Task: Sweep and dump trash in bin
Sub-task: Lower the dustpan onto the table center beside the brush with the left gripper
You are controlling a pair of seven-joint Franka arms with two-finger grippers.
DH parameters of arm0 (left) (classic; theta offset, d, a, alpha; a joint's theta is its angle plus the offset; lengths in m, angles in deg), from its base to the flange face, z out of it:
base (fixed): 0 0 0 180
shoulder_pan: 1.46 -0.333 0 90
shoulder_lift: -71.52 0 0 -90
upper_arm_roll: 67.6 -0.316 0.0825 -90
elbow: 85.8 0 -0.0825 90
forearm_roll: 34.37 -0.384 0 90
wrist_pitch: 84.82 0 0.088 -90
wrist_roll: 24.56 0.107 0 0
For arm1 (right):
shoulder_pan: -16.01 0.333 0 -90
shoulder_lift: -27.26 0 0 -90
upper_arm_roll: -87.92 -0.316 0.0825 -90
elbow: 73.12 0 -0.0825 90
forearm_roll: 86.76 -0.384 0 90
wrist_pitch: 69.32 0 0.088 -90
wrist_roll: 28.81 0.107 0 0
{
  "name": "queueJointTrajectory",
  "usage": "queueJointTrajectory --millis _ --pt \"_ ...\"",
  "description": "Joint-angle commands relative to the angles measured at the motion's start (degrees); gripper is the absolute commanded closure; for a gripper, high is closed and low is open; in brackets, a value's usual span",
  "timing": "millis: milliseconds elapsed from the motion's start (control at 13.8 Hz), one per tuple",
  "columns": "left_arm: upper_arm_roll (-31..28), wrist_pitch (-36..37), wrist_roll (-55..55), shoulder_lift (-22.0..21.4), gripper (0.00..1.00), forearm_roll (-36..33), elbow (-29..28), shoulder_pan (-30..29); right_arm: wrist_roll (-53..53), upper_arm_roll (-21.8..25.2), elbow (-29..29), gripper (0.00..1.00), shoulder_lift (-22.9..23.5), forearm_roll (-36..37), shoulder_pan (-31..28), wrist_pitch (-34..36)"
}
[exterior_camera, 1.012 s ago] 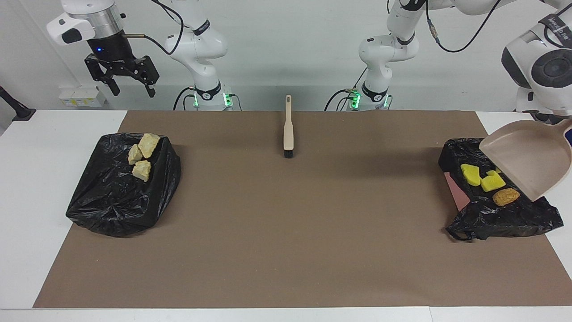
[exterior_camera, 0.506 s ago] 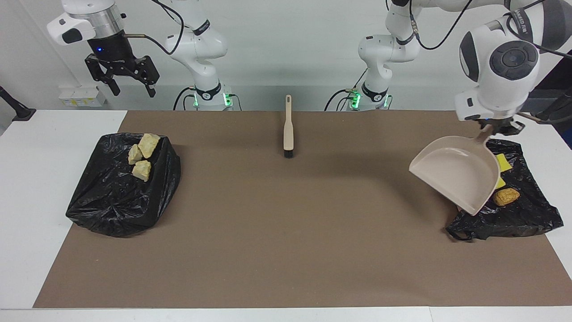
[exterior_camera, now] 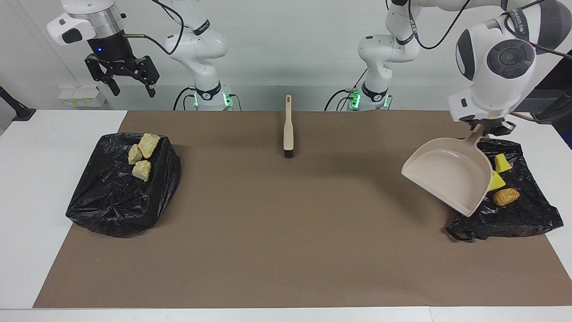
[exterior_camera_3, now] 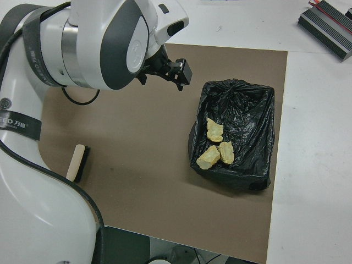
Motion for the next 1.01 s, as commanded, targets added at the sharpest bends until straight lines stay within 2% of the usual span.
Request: queueJointTrajectory --millis 0,289,506,795,940 --pt "-1.0 -6.4 -14.2 -1.8 1.00 6.0 -3.8 4.0 -0.7 -0.3 0.1 0.00 -0.5 0.0 -0.4 1.1" --pt "-1.0 -16.6 -21.7 -0.8 1.00 10.1 -7.7 8.6 -0.7 -0.3 0.1 0.00 -0.5 0.0 -0.4 1.1" --pt "-1.0 -23.1 -30.2 4.6 1.00 10.9 -7.5 13.4 -0.7 -0.3 0.1 0.00 -0.5 0.0 -0.4 1.1" --pt "-1.0 -31.6 -35.7 9.7 1.00 11.0 -7.7 16.5 -0.7 -0.3 0.1 0.00 -0.5 0.0 -0.4 1.1" --pt "-1.0 -35.2 -37.1 10.3 1.00 11.5 -8.6 17.3 -0.7 -0.3 0.1 0.00 -0.5 0.0 -0.4 1.1"
